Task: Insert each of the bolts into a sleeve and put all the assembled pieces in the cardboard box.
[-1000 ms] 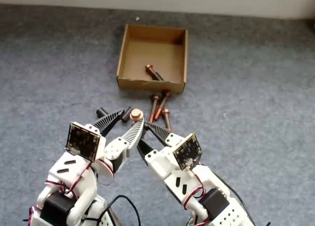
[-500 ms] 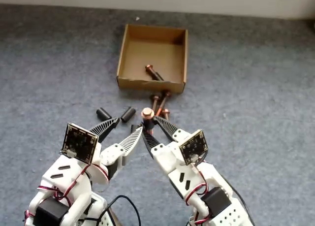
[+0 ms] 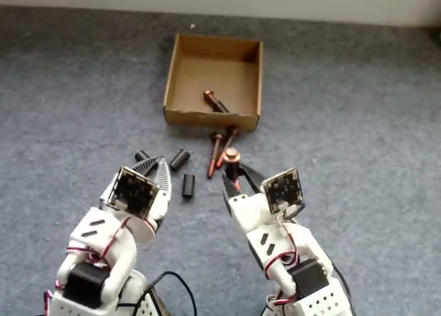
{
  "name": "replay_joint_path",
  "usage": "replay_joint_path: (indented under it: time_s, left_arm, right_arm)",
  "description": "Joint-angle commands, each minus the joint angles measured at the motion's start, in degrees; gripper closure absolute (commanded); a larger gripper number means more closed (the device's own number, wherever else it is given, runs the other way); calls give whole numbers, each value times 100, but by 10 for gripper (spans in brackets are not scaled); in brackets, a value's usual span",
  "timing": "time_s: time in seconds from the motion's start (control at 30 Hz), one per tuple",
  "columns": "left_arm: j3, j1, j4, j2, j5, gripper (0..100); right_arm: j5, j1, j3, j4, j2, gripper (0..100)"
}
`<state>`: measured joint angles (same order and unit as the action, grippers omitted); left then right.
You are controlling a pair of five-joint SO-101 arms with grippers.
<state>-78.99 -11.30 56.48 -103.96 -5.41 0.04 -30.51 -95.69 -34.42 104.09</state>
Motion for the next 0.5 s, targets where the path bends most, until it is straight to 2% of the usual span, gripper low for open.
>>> replay_joint_path:
  time_s: [0.0,0.1,0.23,0.37,0.47]
  left_arm:
    - [-523,840,-484,-13,-158,995]
    - [-1138,1305,-782,-13,-158,995]
    - [-1833,1569,-1160,31,-158,995]
    - [-1815,1596,-1125,-13,-158,995]
    - [-1815,1596,-1125,-13,-158,995]
  right_arm:
    - [-88,189,92,-374,110,995]
    - [-79,207,497,-576,101,995]
    - [88,189,1059,-585,-119,995]
    - [264,180,2044,-497,-1235,995]
    - [273,207,2862,4,-2448,995]
